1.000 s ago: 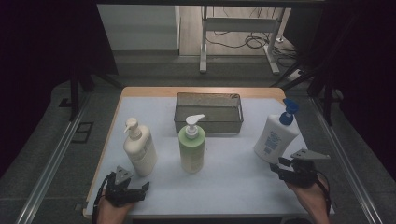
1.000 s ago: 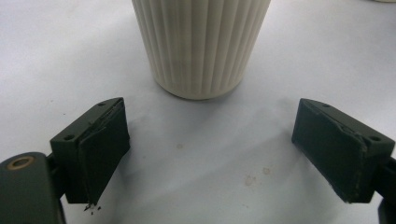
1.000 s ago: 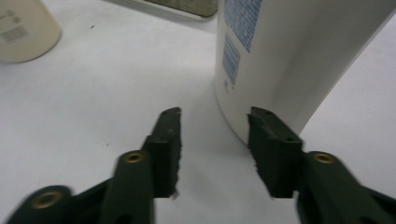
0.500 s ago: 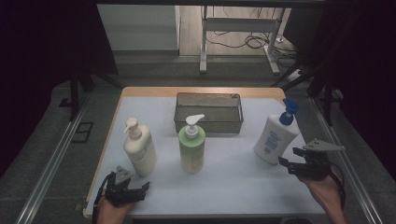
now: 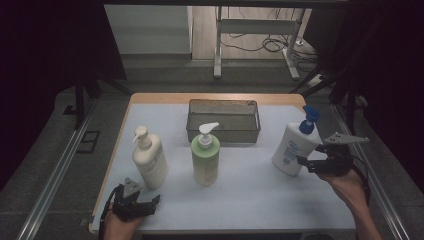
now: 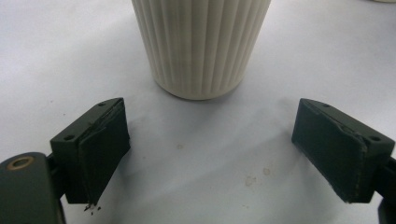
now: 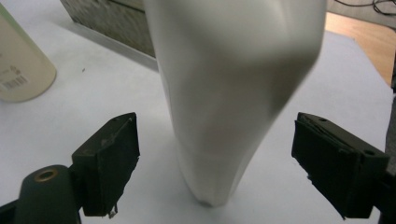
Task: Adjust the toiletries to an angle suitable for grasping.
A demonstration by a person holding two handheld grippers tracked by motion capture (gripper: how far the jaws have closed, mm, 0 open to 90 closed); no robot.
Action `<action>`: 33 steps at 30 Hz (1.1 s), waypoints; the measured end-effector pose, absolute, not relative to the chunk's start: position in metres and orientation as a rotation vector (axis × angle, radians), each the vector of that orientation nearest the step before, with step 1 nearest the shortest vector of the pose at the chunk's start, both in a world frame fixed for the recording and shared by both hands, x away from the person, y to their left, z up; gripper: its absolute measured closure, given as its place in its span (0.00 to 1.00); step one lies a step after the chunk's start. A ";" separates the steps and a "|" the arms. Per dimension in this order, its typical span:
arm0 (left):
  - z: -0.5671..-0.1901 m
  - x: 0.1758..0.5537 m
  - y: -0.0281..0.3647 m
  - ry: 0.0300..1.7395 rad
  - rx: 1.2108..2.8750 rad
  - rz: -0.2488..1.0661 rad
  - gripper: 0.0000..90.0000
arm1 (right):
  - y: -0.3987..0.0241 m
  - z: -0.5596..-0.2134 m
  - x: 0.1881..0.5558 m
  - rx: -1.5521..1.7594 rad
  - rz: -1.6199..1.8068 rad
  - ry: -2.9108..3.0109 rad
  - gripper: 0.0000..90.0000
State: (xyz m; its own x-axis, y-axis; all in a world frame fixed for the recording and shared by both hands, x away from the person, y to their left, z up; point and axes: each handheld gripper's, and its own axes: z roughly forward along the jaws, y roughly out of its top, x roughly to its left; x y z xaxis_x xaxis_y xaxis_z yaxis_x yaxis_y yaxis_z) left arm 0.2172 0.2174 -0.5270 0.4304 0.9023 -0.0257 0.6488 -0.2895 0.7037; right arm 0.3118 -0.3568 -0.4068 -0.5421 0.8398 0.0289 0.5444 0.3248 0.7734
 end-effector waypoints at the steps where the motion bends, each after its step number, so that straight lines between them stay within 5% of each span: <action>1: -0.527 0.217 0.217 1.302 2.040 0.505 0.12 | -0.357 -0.407 0.312 1.228 1.072 2.218 0.16; 33: -0.527 0.218 0.218 1.301 2.043 0.504 0.12 | -0.338 -0.402 0.343 1.154 1.079 2.258 0.42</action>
